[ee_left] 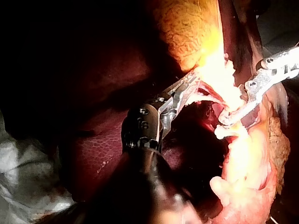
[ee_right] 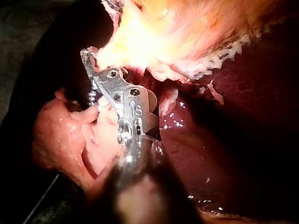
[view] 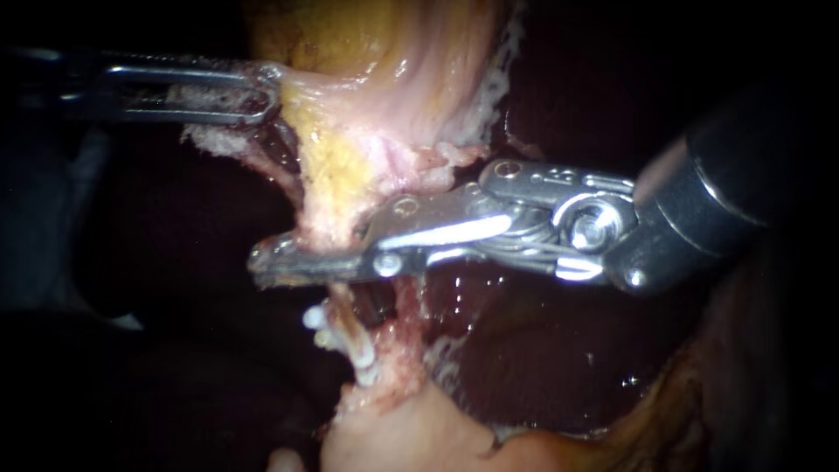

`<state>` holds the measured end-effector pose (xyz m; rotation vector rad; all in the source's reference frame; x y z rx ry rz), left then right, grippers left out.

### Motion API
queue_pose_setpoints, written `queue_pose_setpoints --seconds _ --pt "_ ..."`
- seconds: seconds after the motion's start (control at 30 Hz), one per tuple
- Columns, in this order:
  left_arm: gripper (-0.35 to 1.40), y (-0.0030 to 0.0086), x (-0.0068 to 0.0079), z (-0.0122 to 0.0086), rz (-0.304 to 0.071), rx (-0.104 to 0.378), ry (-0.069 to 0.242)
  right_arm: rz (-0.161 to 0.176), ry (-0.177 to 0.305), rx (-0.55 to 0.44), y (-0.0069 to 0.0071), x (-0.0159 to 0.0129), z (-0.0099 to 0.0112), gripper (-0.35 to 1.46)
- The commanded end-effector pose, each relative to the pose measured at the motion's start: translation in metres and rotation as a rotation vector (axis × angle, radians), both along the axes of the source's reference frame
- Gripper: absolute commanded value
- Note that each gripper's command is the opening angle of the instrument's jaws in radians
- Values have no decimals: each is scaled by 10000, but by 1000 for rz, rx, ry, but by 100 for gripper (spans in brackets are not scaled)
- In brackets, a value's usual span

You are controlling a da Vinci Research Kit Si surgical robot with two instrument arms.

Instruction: Clipping third clip left tube

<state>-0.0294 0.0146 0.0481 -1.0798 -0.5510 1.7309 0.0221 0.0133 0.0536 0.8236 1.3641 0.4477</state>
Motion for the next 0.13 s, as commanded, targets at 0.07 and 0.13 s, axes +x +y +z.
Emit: queue_pose_setpoints --seconds 0.07,0.13 --pt "-35 0 0 -1 -1 0 1 1 -1 0 0 -1 1 -35" --pt "-35 0 0 -1 -1 0 0 0 -1 0 0 -1 1 -35"
